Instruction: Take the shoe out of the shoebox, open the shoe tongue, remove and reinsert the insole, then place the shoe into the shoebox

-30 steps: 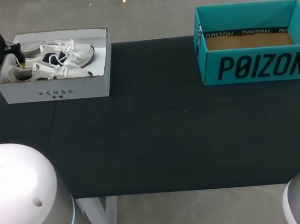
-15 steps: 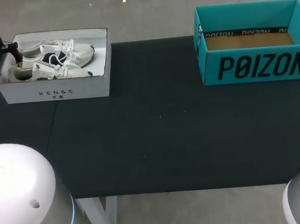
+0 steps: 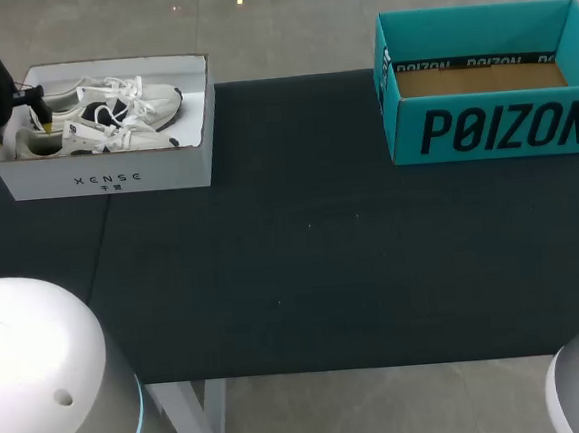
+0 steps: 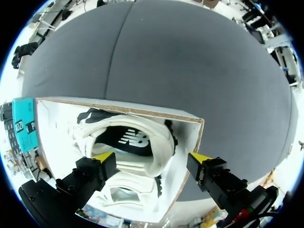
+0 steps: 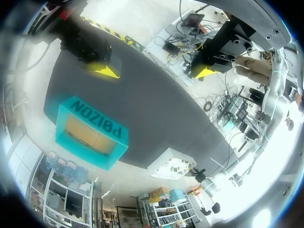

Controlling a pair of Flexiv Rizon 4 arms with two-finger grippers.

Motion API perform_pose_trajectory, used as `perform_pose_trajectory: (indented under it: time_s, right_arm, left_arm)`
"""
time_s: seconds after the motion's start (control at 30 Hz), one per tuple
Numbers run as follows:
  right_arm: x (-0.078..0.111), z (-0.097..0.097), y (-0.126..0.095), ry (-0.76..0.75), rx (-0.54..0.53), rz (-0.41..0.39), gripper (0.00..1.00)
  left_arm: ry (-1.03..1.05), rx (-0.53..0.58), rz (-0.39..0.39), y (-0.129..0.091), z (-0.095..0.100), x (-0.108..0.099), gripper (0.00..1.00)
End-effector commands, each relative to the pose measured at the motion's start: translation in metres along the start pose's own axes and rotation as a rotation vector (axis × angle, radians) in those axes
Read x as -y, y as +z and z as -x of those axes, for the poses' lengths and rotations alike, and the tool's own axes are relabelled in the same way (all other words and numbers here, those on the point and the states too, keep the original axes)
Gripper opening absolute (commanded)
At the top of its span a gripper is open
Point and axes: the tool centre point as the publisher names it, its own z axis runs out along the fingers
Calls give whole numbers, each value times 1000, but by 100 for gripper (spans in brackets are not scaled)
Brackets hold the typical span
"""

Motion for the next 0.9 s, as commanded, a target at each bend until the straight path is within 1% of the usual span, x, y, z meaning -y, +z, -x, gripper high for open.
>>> perform_pose_trajectory:
  time_s: [0.03,0.1,0.23,0.4,0.43,0.47,0.5,0.67,0.7,0.77,0.9]
  right_arm:
    - [-3,1,-1,1,-2,-7,100]
    - [-3,1,-1,1,-2,-7,100]
    - [-3,1,-1,1,-2,-7,100]
    - [-3,1,-1,1,-2,-7,100]
    - [-3,1,-1,1,-2,-7,100]
    - [-3,1,-1,1,-2,-7,100]
    - [-3,1,-1,1,-2,-7,100]
    - [-3,1,-1,1,-2,-7,100]
    - [-3,1,-1,1,-2,-7,100]
    - [-3,1,-1,1,-2,-7,100]
    - [-3,1,-1,1,-2,-7,100]
  left_arm:
    - [0,-4,-6,3,-1,-4,100]
    - [1,-7,-5,4,-2,-4,94]
    - [3,-11,-5,6,-3,-6,73]
    - [8,-16,-8,9,-1,-7,64]
    - [9,-17,-9,10,-1,-8,57]
    - [10,-17,-10,11,0,-8,54]
    - [11,-18,-12,11,0,-8,52]
    - [17,-25,-17,14,0,-7,49]
    - [18,-26,-17,15,0,-7,47]
    - [18,-28,-18,15,-1,-7,41]
    - [24,-32,-17,15,-2,-6,36]
